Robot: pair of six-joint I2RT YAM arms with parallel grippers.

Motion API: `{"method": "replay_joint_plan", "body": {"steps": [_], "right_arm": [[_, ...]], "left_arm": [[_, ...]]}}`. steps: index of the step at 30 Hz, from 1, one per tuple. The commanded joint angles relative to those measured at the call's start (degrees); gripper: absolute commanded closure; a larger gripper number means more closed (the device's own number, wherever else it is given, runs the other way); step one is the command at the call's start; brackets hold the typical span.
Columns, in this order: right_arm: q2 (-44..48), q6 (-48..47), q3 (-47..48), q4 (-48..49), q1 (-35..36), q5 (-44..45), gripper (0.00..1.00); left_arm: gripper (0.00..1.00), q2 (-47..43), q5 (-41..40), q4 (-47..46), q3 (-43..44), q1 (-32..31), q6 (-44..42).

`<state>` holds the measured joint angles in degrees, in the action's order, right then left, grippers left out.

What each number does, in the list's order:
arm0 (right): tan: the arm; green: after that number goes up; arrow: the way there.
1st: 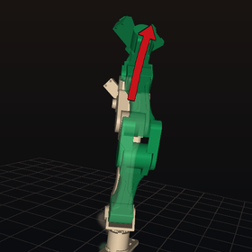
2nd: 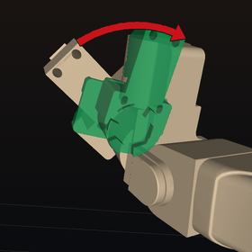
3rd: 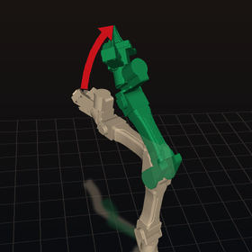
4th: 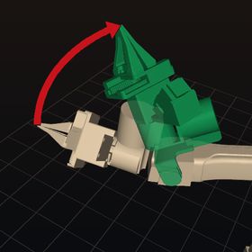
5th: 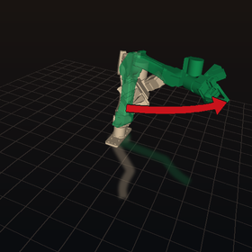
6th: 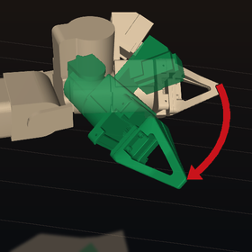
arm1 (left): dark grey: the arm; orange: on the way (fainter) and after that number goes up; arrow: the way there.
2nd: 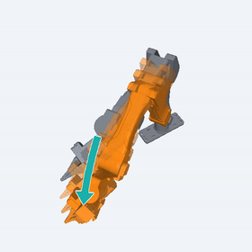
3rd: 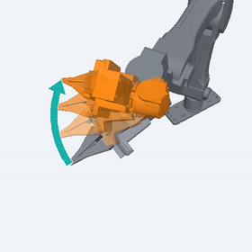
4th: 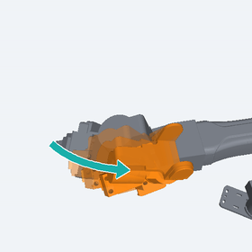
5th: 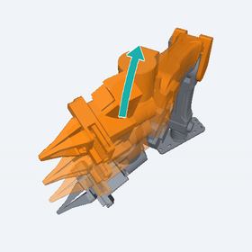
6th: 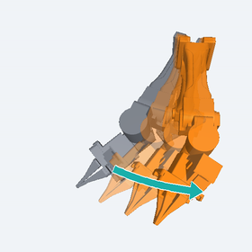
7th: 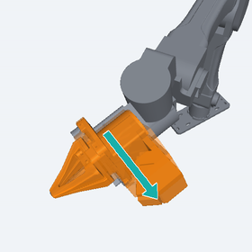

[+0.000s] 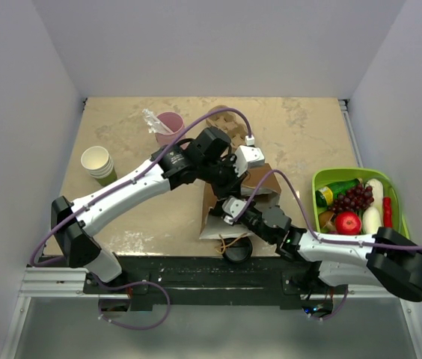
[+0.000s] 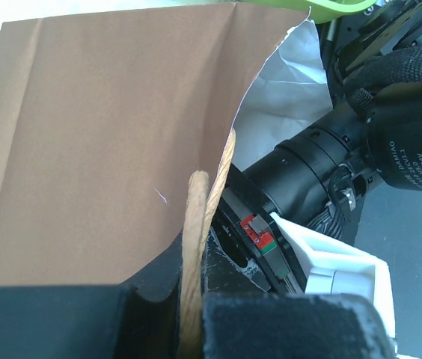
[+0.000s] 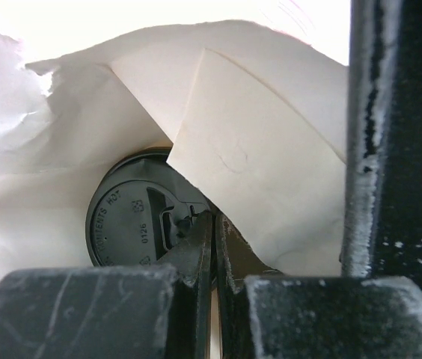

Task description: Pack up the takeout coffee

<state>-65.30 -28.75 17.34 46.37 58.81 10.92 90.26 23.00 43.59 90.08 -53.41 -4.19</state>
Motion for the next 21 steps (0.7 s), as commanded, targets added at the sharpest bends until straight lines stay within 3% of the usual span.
{"method": "replay_joint_plan", "body": {"steps": [1, 6, 9, 13, 17, 21], "right_arm": [[-1.32, 2.03, 0.32, 6.02, -0.27, 0.77, 1.0], [-1.24, 7.47, 2.08, -1.28, -0.27, 9.11, 1.0], [1.65, 12.92, 3.48, -8.46, -0.27, 12.01, 0.84], [2.63, 18.47, 6.65, -17.01, -0.27, 16.06, 0.79], [1.84, 21.36, 7.53, -18.5, -0.27, 17.2, 0.55], [-1.23, 23.47, 10.33, -22.63, -0.27, 16.25, 0.53]], "left_arm": [[1.0, -2.28, 3.36, -1.32, -0.43, -1.87, -0.03], [1.0, -2.63, 1.96, -1.05, -0.61, -1.96, 0.23], [1.0, -2.98, 1.17, -1.05, -0.61, -1.96, 0.41], [1.0, -2.81, 1.25, -1.05, -0.43, -1.96, 0.67], [1.0, -2.63, 0.99, -0.97, -0.26, -2.05, 0.85], [1.0, -2.63, 0.9, -0.88, -0.17, -2.05, 0.76]]}}
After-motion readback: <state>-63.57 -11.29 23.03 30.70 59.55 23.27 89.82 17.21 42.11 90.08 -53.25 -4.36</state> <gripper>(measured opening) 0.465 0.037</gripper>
